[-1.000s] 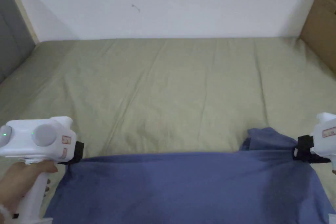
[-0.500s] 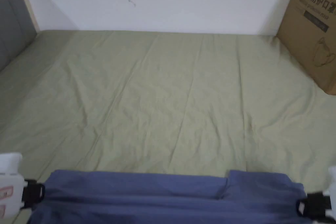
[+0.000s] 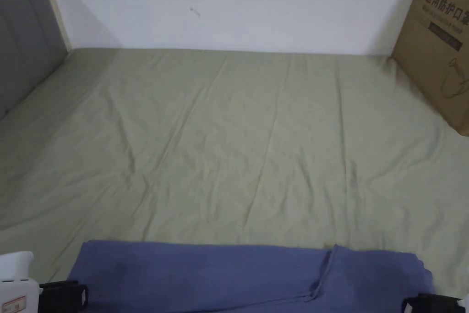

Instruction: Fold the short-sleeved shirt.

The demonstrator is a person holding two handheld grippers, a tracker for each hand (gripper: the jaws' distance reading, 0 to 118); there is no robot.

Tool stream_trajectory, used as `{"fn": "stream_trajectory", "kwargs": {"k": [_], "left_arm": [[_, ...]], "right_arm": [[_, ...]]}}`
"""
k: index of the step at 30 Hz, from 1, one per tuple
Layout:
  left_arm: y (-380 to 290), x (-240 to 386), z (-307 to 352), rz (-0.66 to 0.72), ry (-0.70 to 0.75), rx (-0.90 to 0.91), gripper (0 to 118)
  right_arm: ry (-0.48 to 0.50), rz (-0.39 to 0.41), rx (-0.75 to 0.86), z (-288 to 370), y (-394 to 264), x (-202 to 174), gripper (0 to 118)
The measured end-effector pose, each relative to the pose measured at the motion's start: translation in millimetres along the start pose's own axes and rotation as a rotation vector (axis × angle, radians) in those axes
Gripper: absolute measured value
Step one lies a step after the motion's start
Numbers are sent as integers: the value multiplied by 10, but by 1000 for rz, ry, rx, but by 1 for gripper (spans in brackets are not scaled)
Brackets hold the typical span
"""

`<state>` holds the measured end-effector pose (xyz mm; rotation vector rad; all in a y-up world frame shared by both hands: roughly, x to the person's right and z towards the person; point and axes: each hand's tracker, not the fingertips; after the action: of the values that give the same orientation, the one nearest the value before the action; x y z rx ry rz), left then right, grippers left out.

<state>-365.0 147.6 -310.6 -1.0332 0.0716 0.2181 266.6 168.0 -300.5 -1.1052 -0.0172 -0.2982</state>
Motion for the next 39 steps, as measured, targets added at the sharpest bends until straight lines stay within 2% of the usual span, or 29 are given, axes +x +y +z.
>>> {"fn": "stream_trajectory", "kwargs": {"k": [4,5,6,7,8,9,11,14,15,16,18,19,22,25,28,29,30,31,32,35,39], "left_arm": [[39,-80,223,71,-44,66,98],[35,-110,245,95,-76,75,91],[14,-149,262,122,-110,92,63],[-14,-187,251,155,-155,106,31],[-57,-226,212,184,-171,104,2],[-103,-263,164,227,-150,100,1],[-171,-348,94,250,-165,84,1],[-286,-503,3,350,-205,89,2],[-314,-569,-38,393,-237,94,8],[-334,-637,-71,437,-261,90,25],[-358,-734,-200,502,-311,76,82],[-356,-764,-289,524,-338,57,88],[-362,-875,-589,602,-460,34,89],[-358,-833,-696,646,-465,43,89],[-346,-878,-743,718,-576,58,88],[-360,-903,-775,749,-611,63,82],[-379,-929,-829,771,-627,57,52],[-409,-930,-928,800,-631,41,18],[-448,-870,-998,816,-599,-3,10],[-506,-836,-1021,877,-685,20,8],[-345,-882,-947,748,-559,8,7]], "right_arm": [[40,112,126,262,118,-383,74],[67,134,145,284,137,-493,72],[80,143,157,278,149,-615,60],[96,150,158,248,154,-752,37],[102,151,158,195,146,-879,7],[103,146,164,125,124,-1019,2],[166,176,129,-50,123,-1240,2],[241,173,53,-257,70,-1553,2],[257,181,39,-305,48,-1645,2],[258,205,25,-346,30,-1733,2],[253,260,4,-442,21,-1812,2],[246,275,-2,-468,12,-1855,2],[245,280,-27,-553,6,-1886,2],[242,255,-54,-629,10,-1851,2],[214,241,-76,-710,5,-1800,2],[207,239,-84,-738,8,-1783,2],[205,236,-93,-756,-11,-1780,2],[202,228,-97,-775,-17,-1764,2],[201,222,-102,-794,-18,-1748,2],[196,209,-109,-789,-40,-1714,2],[199,185,-105,-759,-21,-1611,2]]}}
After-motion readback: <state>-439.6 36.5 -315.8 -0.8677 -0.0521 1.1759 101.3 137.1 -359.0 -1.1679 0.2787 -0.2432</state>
